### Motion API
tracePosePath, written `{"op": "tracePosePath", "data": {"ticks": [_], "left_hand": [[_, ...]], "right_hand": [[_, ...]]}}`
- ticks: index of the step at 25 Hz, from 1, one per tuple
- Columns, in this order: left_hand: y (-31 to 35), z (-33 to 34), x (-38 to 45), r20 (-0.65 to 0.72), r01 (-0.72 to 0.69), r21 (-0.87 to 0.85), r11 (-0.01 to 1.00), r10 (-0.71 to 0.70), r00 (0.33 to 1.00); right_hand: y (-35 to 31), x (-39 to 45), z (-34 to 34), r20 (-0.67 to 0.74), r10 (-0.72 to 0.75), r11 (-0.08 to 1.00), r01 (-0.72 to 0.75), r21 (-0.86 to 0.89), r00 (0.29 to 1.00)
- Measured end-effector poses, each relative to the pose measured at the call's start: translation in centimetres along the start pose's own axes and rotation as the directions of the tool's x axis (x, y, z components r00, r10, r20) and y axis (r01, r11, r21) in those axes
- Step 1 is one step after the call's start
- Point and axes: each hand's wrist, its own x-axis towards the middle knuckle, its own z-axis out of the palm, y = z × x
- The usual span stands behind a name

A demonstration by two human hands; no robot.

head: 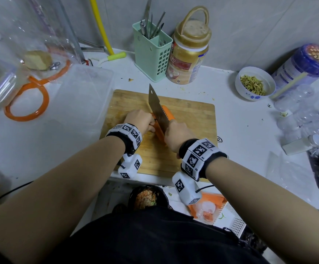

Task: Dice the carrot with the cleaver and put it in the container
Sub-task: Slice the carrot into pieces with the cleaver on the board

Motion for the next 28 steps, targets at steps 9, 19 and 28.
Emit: {"op": "tracePosePath", "data": {"ticks": [9, 19, 28], "left_hand": [[-0.6, 0.1, 0.3, -0.032, -0.041, -0.025, 0.999, 0.040, 0.999], [-0.5, -0.2, 0.6, -0.015, -0.054, 0.032, 0.998, 0.055, 0.998], [-0.6, -0.4, 0.1, -0.029, -0.062, 0.043, 0.997, 0.063, 0.998]], "right_hand": [[-0.1, 1.2, -0.7, 0.064, -0.011, 0.999, 0.008, 0.045, 0.998], [-0.1, 2.2, -1.8, 0.109, -0.039, 0.999, 0.036, 0.031, 0.993], [-0.3, 3.2, -1.2, 0.084, -0.049, 0.999, 0.047, 0.024, 0.995]]}}
